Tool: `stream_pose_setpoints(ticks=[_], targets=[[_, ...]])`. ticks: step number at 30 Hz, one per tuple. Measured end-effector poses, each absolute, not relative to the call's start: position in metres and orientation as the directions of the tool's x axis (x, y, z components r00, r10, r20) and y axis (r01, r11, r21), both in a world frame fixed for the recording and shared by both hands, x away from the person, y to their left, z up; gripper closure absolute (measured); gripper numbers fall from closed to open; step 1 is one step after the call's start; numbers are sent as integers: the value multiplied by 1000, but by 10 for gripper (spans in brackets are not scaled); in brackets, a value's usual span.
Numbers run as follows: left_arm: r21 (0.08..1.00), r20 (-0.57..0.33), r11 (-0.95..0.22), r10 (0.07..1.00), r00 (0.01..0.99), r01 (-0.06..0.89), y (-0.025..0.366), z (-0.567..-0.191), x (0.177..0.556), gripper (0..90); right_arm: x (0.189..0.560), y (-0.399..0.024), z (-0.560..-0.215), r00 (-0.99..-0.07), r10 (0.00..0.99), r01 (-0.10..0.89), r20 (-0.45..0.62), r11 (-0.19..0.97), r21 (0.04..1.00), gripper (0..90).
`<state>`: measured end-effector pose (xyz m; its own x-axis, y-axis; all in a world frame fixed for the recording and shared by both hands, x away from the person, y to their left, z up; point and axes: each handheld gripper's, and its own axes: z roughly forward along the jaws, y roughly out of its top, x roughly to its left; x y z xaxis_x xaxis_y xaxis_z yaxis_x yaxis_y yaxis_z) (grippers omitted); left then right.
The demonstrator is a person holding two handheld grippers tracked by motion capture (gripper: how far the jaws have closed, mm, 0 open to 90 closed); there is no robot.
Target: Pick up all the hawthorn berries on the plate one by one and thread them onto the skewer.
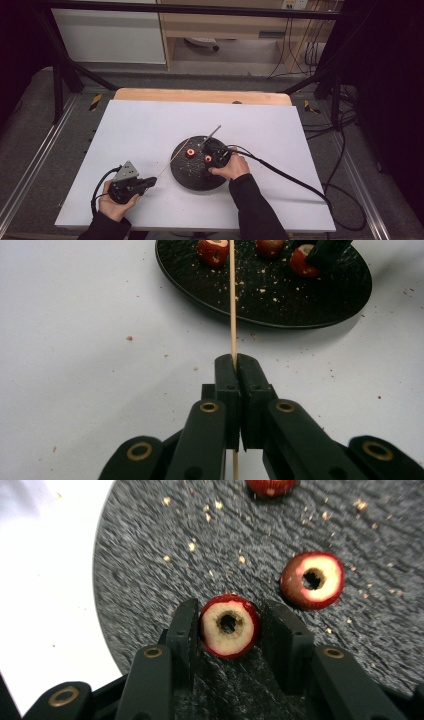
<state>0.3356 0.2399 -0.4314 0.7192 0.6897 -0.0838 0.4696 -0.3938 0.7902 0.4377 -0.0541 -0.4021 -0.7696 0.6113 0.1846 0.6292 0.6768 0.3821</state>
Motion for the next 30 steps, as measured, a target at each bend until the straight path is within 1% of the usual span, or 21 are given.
stream_pose_setpoints(ticks=[4,11,18,27,30], targets=[[791,-83,-393,691,718,469,240,-431,335,882,436,-61,-390,-755,627,638,193,632,440,606],[793,-81,-391,691,718,467,240,-431,335,882,432,-65,-380,-742,640,639,199,585,500,607],[796,-82,-386,695,715,466,239,-431,334,881,428,-70,-376,-724,651,647,227,529,549,608],[802,-88,-373,699,710,467,236,-432,333,882,422,-83,-379,-684,671,653,288,387,651,608],[802,-87,-374,698,710,466,235,-432,332,882,420,-88,-382,-665,670,655,330,311,689,608]])
